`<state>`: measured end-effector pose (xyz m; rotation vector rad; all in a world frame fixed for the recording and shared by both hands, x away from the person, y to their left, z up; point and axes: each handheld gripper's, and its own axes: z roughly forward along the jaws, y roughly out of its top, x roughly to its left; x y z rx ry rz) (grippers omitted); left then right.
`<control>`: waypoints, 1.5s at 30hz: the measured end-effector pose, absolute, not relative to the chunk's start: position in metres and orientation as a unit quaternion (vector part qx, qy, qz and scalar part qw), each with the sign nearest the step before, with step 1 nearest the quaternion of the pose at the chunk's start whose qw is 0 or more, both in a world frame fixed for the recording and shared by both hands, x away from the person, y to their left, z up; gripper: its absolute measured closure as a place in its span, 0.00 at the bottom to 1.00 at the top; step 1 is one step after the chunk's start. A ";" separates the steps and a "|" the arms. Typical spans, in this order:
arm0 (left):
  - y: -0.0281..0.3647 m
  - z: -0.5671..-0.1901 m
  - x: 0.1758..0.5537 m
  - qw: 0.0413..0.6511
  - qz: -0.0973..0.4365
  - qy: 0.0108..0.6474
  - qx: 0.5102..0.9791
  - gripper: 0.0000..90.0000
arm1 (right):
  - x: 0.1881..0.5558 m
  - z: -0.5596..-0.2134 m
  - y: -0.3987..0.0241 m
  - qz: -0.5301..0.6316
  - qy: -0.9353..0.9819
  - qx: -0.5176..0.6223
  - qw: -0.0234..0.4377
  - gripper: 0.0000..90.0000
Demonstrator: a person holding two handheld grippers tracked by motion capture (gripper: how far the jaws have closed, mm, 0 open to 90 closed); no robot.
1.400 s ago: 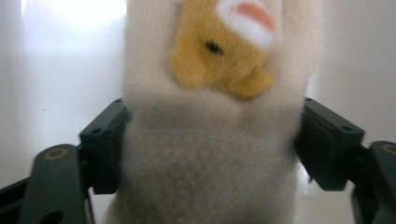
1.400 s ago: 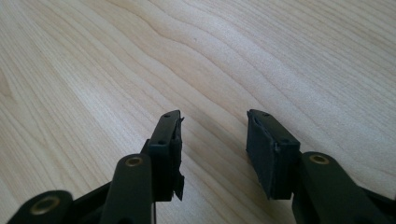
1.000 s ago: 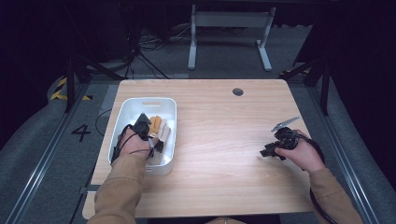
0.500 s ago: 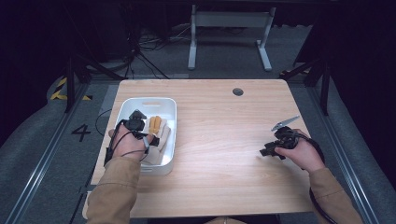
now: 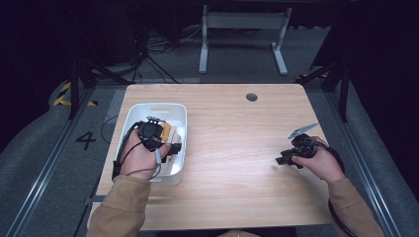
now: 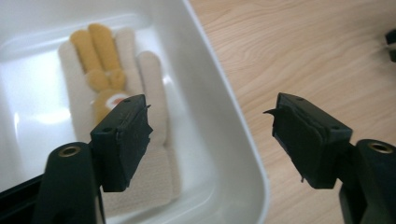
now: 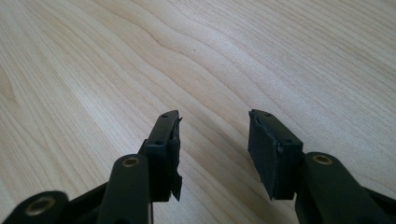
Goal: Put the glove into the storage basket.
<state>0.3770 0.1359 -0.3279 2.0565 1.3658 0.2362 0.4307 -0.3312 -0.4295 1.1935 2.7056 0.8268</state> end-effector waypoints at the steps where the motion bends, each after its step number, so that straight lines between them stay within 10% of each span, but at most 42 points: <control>1: 0.132 -0.326 0.375 0.334 0.088 0.512 0.786 0.33 | 0.430 -0.429 -0.332 0.269 0.881 0.388 0.037 0.60; 26: 0.024 -0.397 0.358 0.411 0.042 0.296 0.861 0.40 | 0.429 -0.438 -0.335 0.272 0.886 0.372 0.053 0.59; 45: 0.002 -0.458 0.361 0.355 0.035 0.280 0.891 0.36 | 0.430 -0.441 -0.334 0.290 0.888 0.353 0.061 0.59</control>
